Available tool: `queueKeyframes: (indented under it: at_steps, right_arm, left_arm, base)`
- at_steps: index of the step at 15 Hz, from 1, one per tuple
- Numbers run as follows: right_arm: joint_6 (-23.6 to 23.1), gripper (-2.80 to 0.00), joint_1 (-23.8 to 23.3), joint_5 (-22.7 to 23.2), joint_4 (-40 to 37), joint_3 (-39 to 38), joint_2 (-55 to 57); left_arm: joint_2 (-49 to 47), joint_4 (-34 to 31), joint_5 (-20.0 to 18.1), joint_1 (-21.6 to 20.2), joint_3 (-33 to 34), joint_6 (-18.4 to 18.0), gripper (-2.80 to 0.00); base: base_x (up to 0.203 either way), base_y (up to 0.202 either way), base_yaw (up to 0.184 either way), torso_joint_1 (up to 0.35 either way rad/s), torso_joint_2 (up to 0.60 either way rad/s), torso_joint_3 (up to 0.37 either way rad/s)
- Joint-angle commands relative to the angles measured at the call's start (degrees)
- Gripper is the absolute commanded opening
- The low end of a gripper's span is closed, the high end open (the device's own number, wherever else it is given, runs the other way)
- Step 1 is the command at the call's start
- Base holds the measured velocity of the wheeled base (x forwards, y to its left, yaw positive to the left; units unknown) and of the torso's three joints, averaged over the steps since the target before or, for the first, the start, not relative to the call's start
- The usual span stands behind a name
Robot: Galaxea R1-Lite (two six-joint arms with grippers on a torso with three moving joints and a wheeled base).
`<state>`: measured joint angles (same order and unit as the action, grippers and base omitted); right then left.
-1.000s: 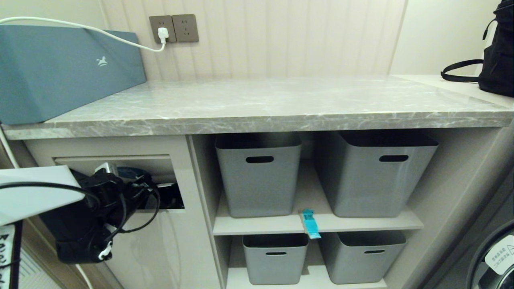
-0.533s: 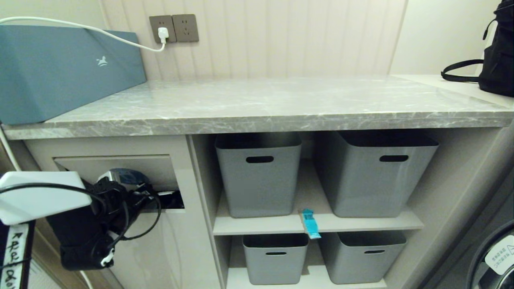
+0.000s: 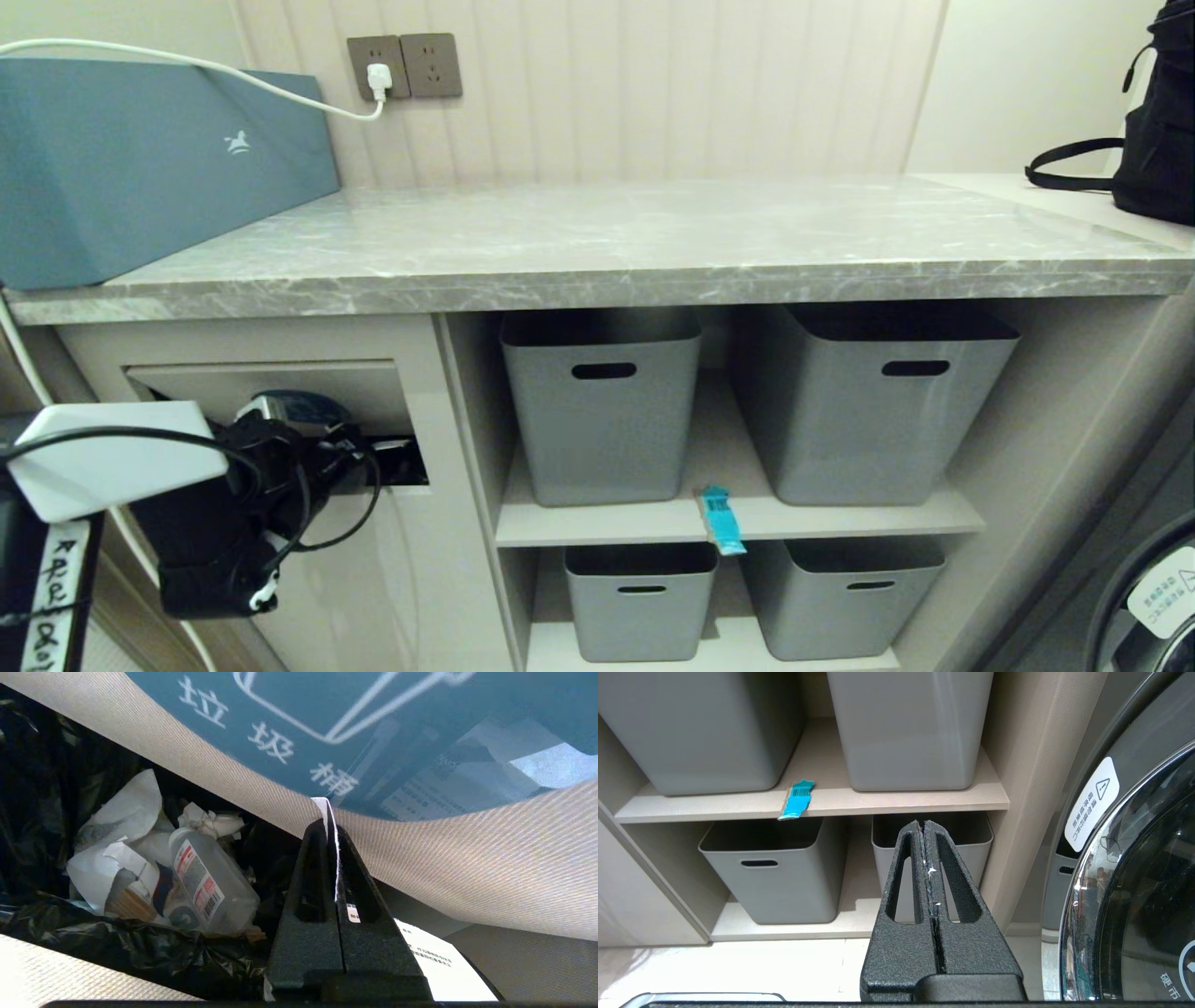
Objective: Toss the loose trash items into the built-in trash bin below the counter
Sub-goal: Put the garbage in the trash can
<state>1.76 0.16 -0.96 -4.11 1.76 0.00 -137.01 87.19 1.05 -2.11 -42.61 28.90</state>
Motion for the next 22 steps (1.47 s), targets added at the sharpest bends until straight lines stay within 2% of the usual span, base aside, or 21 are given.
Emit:
queueKeyframes:
  at_steps: [1,2,9,16,19,22]
  right_arm:
    - [0.0,-2.8,0.0,0.0,0.0,0.0,0.0]
    - [0.0,-2.8,0.0,0.0,0.0,0.0,0.0]
    - [0.0,-2.8,0.0,0.0,0.0,0.0,0.0]
    - [0.0,-2.8,0.0,0.0,0.0,0.0,0.0]
    - [0.0,-2.8,0.0,0.0,0.0,0.0,0.1]
    - [0.0,-2.8,0.0,0.0,0.0,0.0,0.1]
  left_arm:
    - [-0.4,0.5,0.0,0.1,-0.2,0.2,-1.93]
    - [-0.4,0.5,-0.2,0.1,-0.4,0.2,0.0]
    - [-1.1,0.5,-0.3,0.2,-3.0,0.1,0.0]
    - [4.3,0.5,0.2,1.0,5.6,-0.1,0.0]
    - [6.6,0.5,4.4,1.4,7.5,-0.1,0.0]
    - [10.1,0.5,6.2,1.3,11.8,0.1,0.0]
  base:
    - [0.0,0.0,0.0,0.0,0.0,0.0]
    - [0.0,0.0,0.0,0.0,0.0,0.0]
    - [0.0,0.0,0.0,0.0,0.0,0.0]
    - [0.0,0.0,0.0,0.0,0.0,0.0]
    - [0.0,0.0,0.0,0.0,0.0,0.0]
    - [0.0,0.0,0.0,0.0,0.0,0.0]
